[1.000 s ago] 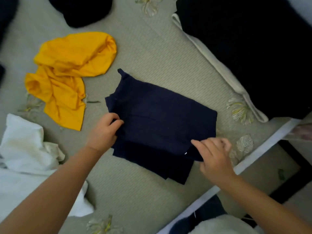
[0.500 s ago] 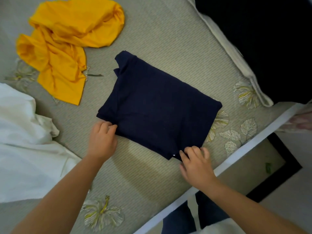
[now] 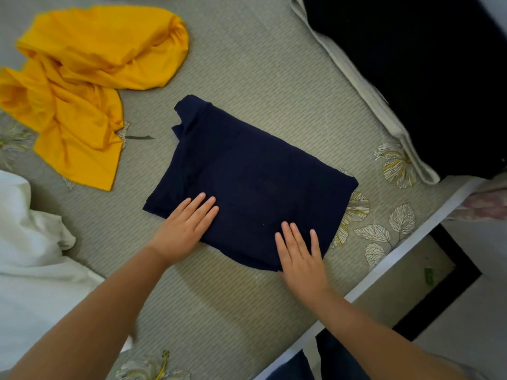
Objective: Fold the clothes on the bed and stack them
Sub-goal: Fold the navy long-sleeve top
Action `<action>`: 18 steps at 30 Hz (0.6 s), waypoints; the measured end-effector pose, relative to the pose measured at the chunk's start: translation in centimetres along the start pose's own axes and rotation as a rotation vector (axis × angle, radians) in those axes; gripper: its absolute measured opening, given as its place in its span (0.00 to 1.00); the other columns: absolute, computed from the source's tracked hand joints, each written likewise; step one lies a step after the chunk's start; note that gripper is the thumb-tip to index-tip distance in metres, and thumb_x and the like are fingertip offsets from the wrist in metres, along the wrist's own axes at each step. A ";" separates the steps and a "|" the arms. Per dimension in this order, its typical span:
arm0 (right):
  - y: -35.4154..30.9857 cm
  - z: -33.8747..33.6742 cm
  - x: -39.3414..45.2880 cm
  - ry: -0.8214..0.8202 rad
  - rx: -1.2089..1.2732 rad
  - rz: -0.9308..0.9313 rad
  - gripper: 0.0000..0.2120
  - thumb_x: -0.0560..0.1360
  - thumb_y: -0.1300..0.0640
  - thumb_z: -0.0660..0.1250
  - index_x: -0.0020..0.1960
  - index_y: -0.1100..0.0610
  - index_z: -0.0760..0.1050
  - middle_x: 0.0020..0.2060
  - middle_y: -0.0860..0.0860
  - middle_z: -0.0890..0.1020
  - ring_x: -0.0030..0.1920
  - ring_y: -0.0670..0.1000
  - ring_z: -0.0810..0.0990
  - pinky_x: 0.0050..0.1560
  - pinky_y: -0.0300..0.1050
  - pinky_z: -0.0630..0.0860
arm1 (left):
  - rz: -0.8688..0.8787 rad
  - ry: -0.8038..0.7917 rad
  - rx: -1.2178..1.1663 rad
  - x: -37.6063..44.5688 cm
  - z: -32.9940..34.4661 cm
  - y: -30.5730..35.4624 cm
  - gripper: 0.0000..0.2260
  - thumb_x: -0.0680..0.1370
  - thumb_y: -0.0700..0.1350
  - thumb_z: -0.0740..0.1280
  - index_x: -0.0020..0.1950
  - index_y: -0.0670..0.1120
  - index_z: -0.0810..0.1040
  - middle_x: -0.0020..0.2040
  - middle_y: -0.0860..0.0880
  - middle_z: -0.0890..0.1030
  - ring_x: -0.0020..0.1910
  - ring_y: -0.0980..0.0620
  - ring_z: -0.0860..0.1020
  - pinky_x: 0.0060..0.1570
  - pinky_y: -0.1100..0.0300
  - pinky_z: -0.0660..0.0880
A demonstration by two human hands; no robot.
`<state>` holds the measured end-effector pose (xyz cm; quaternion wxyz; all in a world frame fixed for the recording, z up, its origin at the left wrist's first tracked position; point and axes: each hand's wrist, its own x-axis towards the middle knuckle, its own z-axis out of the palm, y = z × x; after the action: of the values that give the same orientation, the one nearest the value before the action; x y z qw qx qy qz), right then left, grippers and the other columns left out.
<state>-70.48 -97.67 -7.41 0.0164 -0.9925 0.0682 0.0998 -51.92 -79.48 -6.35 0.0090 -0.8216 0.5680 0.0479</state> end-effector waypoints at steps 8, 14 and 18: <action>2.9 -2.6 1.1 0.191 0.215 -0.097 0.29 0.53 0.78 0.73 0.54 0.67 0.78 0.53 0.62 0.80 0.53 0.61 0.80 0.63 0.50 0.68 | -0.225 0.047 -0.155 0.9 -0.7 1.5 0.31 0.48 0.19 0.74 0.50 0.30 0.79 0.49 0.33 0.81 0.45 0.32 0.80 0.39 0.34 0.72; 8.2 -11.1 4.3 0.236 0.357 -0.110 0.23 0.63 0.77 0.55 0.57 0.73 0.74 0.56 0.69 0.76 0.56 0.70 0.75 0.56 0.64 0.66 | -0.225 0.239 -0.192 5.3 -7.2 0.5 0.22 0.58 0.20 0.64 0.52 0.25 0.75 0.50 0.28 0.78 0.46 0.26 0.77 0.43 0.29 0.66; 12.6 -17.0 6.1 0.335 0.429 0.048 0.28 0.59 0.80 0.59 0.59 0.75 0.70 0.58 0.71 0.73 0.60 0.70 0.67 0.69 0.39 0.53 | -0.180 0.360 -0.176 12.4 -13.6 -0.3 0.22 0.58 0.23 0.63 0.52 0.25 0.75 0.50 0.28 0.78 0.46 0.27 0.77 0.42 0.30 0.67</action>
<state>-63.02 -111.76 7.77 0.2122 -0.9672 0.1128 -0.0819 -46.38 -91.83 6.05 -0.1601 -0.8618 0.4786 -0.0511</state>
